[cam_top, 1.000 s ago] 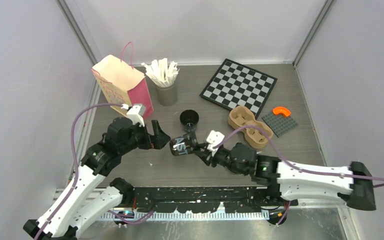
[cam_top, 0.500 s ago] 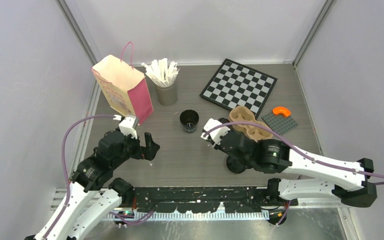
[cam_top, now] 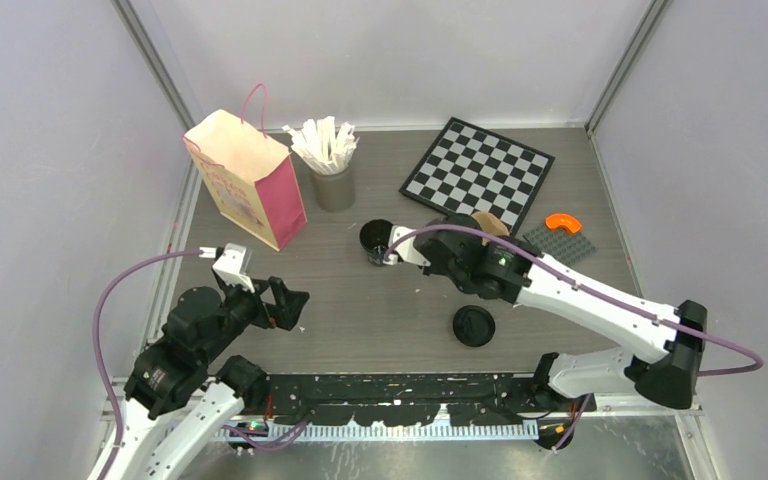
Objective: Pack the takeout coffee
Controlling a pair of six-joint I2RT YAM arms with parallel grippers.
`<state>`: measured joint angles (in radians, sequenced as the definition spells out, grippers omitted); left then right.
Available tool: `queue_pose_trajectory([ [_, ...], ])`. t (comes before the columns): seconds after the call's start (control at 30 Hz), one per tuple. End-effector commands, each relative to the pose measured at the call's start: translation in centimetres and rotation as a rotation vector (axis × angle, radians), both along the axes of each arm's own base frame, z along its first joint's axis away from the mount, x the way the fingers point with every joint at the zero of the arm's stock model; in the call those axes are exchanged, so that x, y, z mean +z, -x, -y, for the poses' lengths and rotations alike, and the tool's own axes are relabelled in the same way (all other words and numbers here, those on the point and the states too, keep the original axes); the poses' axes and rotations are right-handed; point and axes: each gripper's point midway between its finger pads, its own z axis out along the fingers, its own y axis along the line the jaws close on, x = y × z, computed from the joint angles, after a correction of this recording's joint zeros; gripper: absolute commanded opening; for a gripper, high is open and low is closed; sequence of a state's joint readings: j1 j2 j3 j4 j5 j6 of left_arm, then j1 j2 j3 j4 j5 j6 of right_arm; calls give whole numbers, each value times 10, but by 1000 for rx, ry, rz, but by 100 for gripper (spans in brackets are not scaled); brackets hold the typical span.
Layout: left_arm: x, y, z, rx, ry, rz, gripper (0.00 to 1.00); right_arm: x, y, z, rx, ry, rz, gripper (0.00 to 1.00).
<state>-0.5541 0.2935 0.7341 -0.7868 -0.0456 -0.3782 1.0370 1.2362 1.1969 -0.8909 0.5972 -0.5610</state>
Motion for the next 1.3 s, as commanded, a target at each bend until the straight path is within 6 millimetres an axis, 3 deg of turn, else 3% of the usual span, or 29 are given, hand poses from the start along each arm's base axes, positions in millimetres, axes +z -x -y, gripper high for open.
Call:
queue_pose_trajectory([
  [0.0,5,-1,-2,-4,-7,43,100,7,-29,-12,130,64,-35,23],
  [0.17,4,-1,0,-18,-17,45,100,-3,-58,-14,127,142,-70,24],
  [0.37,4,-1,1,-28,-18,44,100,-6,-86,-28,160,115,-74,24],
  [0.6,6,0,-1,-20,-15,58,100,-29,-110,-40,156,209,-98,25],
  [0.93,6,1,-1,-21,-16,61,100,-65,-121,-44,161,259,-152,27],
  [1.27,7,1,-2,-19,-14,66,100,-92,-129,-35,132,285,-171,33],
])
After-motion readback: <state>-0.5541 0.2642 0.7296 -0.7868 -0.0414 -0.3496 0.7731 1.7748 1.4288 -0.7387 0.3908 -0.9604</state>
